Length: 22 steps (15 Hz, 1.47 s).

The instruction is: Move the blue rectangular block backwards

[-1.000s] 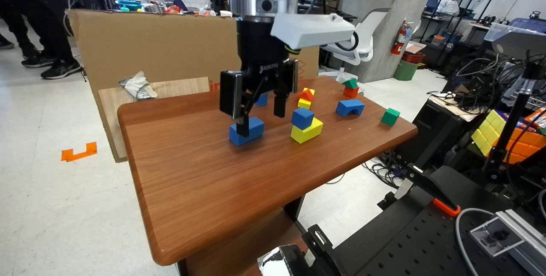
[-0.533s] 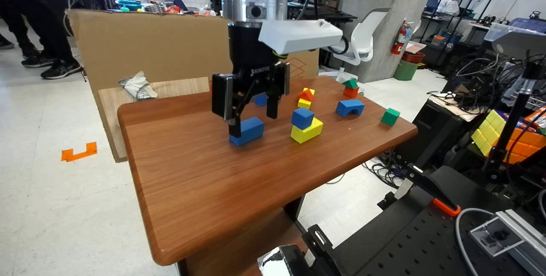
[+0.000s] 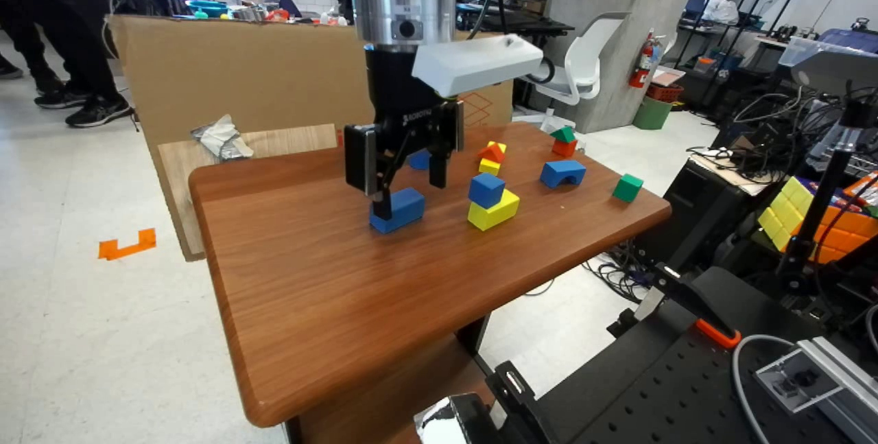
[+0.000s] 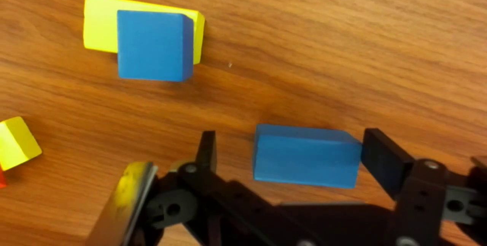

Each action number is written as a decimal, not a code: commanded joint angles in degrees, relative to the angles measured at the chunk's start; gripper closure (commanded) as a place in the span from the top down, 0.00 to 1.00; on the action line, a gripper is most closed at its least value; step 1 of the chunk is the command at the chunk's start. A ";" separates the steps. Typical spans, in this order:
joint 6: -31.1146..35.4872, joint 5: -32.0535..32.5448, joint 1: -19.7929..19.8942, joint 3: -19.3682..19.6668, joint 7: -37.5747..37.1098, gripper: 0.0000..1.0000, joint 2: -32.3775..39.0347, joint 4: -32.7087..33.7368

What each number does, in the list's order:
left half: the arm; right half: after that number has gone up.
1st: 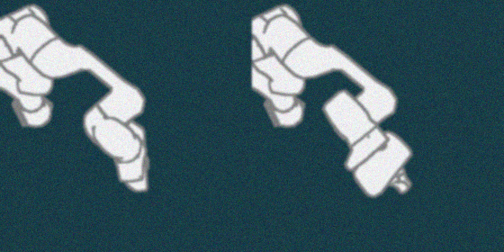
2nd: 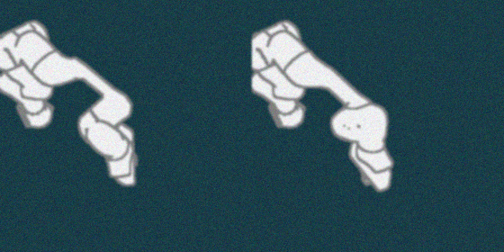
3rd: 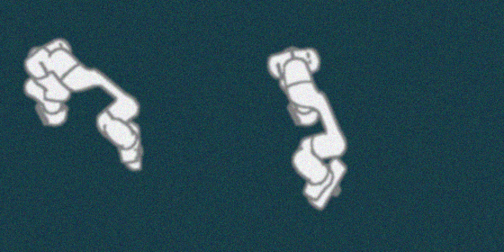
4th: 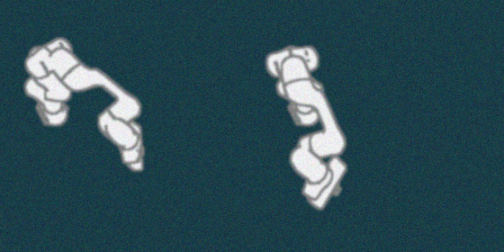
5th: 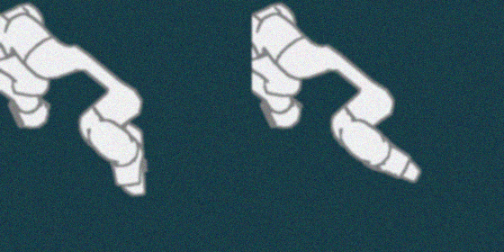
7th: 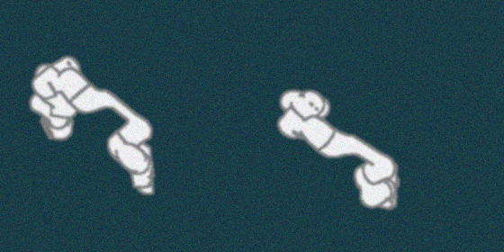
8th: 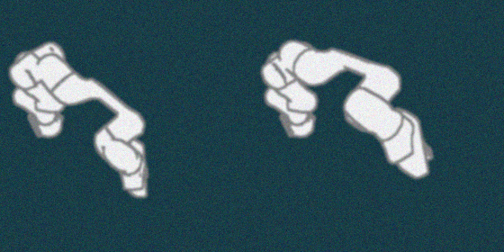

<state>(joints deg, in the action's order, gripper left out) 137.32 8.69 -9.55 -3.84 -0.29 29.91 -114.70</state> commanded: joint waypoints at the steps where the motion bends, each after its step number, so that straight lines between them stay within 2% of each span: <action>1: -1.70 2.08 -1.28 1.13 -1.69 0.65 1.40 2.62; 4: -1.85 2.13 -1.46 1.04 -1.74 0.42 1.60 2.85; 8: -1.00 1.63 -1.80 0.81 -2.62 0.41 0.66 2.71; 12: -2.65 -1.22 -1.91 -0.15 -5.64 0.41 0.72 7.00; 22: -3.74 -3.09 -4.21 -0.24 -13.21 0.41 9.48 19.16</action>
<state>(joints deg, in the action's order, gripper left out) 136.35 7.94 -13.26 -4.17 -12.27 35.35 -100.95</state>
